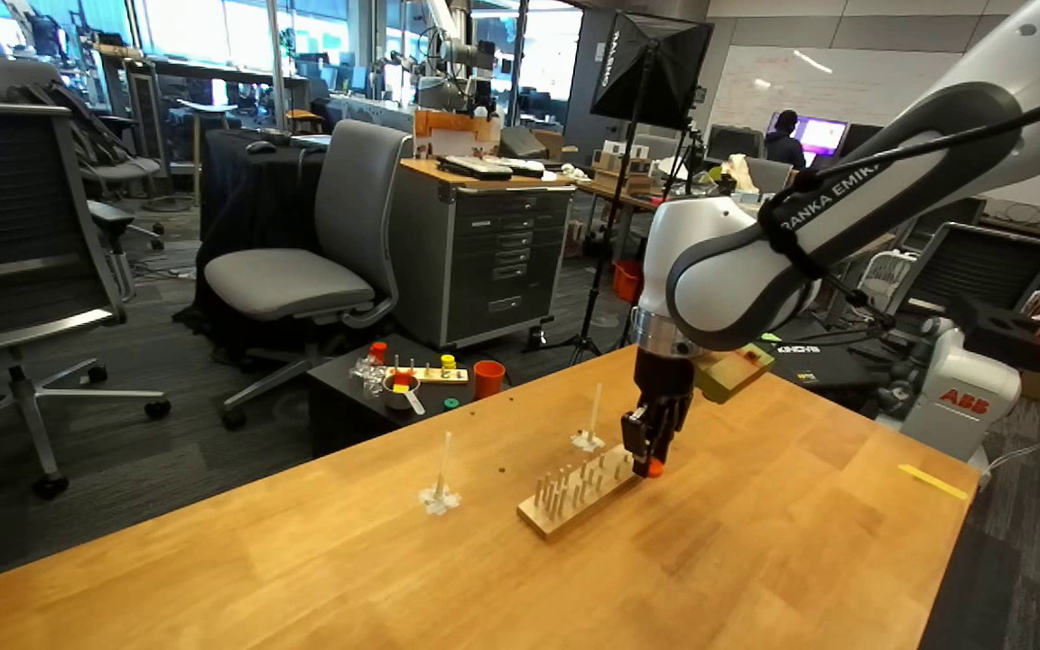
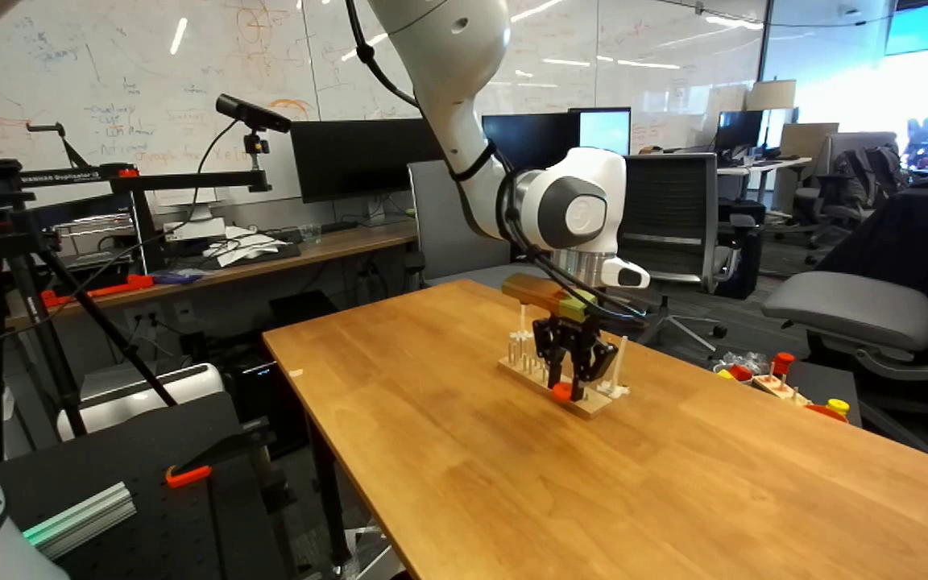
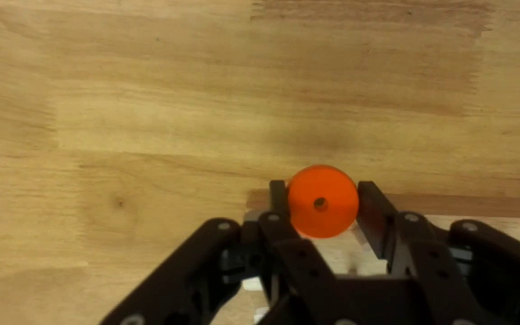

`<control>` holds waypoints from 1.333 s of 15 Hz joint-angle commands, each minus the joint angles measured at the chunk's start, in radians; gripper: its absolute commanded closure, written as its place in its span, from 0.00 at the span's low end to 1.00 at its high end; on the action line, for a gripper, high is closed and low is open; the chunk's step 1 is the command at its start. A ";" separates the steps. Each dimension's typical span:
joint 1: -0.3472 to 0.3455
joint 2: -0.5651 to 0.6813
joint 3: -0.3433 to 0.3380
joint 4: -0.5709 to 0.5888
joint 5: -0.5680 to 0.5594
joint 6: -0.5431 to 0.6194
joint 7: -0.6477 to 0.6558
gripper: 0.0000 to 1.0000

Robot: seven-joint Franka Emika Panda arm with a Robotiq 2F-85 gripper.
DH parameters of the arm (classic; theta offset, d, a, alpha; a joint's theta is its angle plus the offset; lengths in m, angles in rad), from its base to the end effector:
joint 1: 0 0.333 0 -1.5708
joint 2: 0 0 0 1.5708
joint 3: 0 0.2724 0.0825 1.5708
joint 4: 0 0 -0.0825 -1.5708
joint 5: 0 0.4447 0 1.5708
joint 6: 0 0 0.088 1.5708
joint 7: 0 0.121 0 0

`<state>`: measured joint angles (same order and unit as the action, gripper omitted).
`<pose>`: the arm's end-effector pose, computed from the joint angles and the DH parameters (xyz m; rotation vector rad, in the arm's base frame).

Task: Put the orange ring on the platform

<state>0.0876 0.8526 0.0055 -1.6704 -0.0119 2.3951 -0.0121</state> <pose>0.6535 0.0609 0.0044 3.1218 0.1763 -0.1998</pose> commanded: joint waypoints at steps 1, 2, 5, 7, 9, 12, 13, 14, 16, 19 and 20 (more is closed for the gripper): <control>0.012 0.043 0.012 0.095 -0.007 -0.055 0.023 0.82; 0.012 0.049 0.016 0.109 -0.004 -0.062 0.020 0.82; 0.016 0.060 0.025 0.141 0.000 -0.069 0.017 0.82; 0.017 0.064 0.030 0.157 0.001 -0.074 0.016 0.82; 0.017 0.069 0.034 0.168 0.002 -0.075 0.015 0.82; 0.012 0.081 0.043 0.183 0.008 -0.082 0.008 0.82; 0.011 0.086 0.044 0.187 0.009 -0.084 0.008 0.82; 0.009 0.091 0.045 0.190 0.012 -0.086 0.008 0.82; 0.007 0.100 0.047 0.194 0.015 -0.088 0.007 0.82; 0.005 0.106 0.046 0.203 0.018 -0.095 0.007 0.82; 0.004 0.107 0.045 0.205 0.018 -0.098 0.008 0.82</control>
<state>0.1040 0.9342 0.0355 -1.5131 -0.0061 2.3321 -0.0105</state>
